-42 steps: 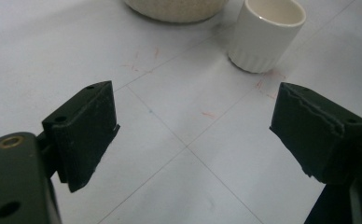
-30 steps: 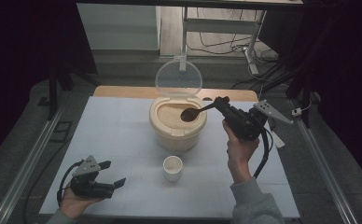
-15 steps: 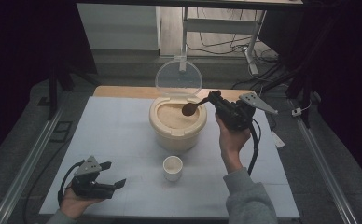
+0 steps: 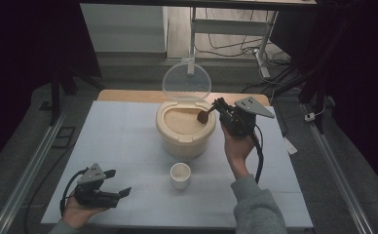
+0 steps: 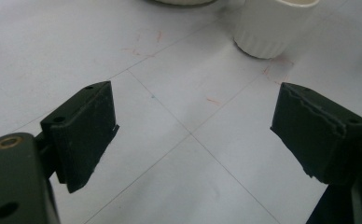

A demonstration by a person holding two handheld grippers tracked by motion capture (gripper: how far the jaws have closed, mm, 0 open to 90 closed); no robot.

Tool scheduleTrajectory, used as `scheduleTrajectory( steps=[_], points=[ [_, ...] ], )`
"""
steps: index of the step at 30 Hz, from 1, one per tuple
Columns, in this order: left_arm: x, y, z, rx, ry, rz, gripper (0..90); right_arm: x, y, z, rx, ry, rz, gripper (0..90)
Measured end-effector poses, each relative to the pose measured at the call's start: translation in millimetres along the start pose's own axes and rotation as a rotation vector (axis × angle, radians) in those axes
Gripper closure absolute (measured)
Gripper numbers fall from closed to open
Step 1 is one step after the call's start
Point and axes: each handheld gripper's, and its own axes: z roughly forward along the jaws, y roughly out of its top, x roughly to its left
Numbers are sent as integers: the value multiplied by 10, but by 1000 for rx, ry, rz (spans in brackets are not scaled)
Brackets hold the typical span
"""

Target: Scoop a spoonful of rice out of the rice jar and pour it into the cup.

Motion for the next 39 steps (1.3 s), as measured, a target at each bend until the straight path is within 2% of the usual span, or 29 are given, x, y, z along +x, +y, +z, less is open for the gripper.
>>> scheduleTrajectory(
  steps=[1,4,8,9,11,12,13,14,15,16,17,19,20,21,22,23,24,25,26,29,39],
  points=[
    [-3,0,3,1,0,0,138,0,0,0,0,0,0,834],
    [-7,0,5,3,0,5,139,-30,-51,32,18,14,46,834],
    [-3,0,2,2,0,4,139,-76,-139,78,32,33,131,834],
    [-2,1,-1,1,1,4,139,-102,-186,104,40,43,190,835],
    [-3,3,-5,0,1,5,140,-126,-223,120,43,49,236,835],
    [-5,3,-3,0,2,5,140,-126,-223,120,43,49,236,835],
    [-6,3,1,1,2,5,140,-153,-243,120,52,48,291,834],
    [-8,2,6,3,1,6,140,-153,-243,120,52,48,291,834],
    [-10,2,10,4,0,6,140,-185,-248,109,59,49,336,835],
    [-12,2,13,5,0,7,140,-185,-248,109,59,49,336,835],
    [-14,3,14,5,0,8,140,-205,-250,102,58,52,360,835],
    [-16,6,15,5,1,9,140,-246,-256,88,62,57,415,835],
    [-16,6,14,5,0,9,141,-285,-276,82,67,59,465,835],
    [-17,6,15,4,1,9,141,-285,-276,82,67,59,465,835],
    [-18,7,15,5,1,9,142,-329,-312,74,71,56,527,835],
    [-19,7,17,6,0,10,142,-349,-333,76,70,55,561,835],
    [-20,9,19,6,-1,10,142,-349,-333,76,70,55,561,835],
    [-22,10,21,6,-1,10,142,-396,-373,74,73,54,625,835],
    [-23,13,23,6,0,12,142,-396,-373,74,73,54,625,835],
    [-31,20,26,6,-1,15,143,-457,-427,77,81,58,704,835],
    [-37,28,36,6,-2,20,144,-480,-435,65,90,56,770,835]
  ],
)
